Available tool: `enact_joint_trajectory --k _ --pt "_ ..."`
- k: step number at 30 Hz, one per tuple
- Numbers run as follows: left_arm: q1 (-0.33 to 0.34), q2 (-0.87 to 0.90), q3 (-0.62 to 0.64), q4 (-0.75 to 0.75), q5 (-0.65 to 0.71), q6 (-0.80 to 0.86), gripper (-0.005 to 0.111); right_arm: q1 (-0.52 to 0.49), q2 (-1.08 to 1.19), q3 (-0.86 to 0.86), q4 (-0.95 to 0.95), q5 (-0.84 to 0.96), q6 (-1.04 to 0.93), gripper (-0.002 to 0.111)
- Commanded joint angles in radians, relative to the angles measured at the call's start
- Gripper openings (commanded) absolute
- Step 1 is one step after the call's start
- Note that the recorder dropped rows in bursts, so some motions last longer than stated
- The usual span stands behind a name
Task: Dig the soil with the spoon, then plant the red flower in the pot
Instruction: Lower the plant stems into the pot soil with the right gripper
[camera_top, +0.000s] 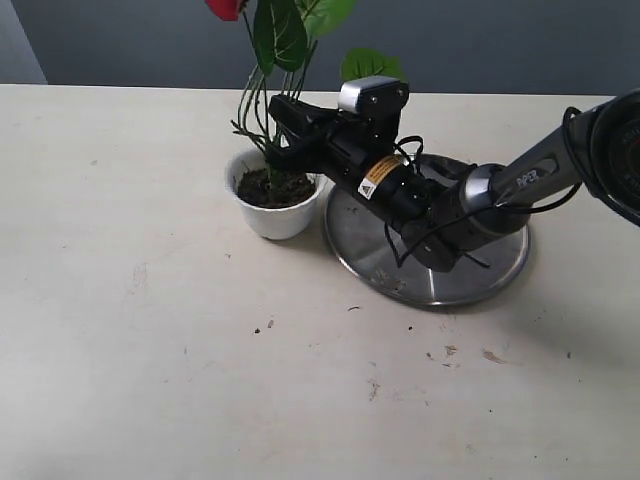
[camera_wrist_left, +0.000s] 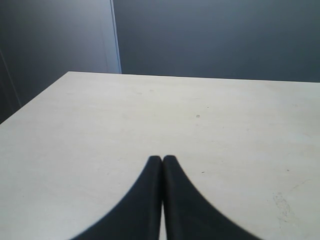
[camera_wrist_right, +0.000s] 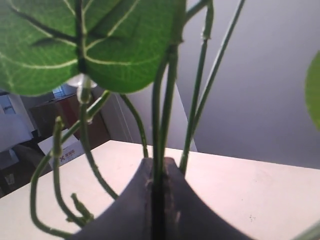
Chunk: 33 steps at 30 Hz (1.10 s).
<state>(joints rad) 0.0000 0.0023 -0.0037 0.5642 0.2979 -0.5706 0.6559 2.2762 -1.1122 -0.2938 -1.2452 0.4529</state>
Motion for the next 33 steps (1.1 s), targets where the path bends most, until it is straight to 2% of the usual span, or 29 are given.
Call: enact_joint_trajectory --k 1,10,17,33 --pt "0.000 -0.002 0.004 0.002 -0.006 -0.002 0.000 -0.005 0.002 0.052 -0.018 0.024 -0.003 -0.001" --pt "0.000 -0.002 0.004 0.002 -0.006 -0.002 0.000 -0.005 0.002 0.066 -0.067 0.026 0.103 -0.001" --pt "0.000 -0.002 0.004 0.002 -0.006 -0.002 0.000 -0.005 0.002 0.052 -0.149 0.102 0.172 -0.001" --pt "0.000 -0.002 0.004 0.002 -0.006 -0.002 0.000 -0.003 0.002 0.048 -0.185 0.204 0.183 -0.001"
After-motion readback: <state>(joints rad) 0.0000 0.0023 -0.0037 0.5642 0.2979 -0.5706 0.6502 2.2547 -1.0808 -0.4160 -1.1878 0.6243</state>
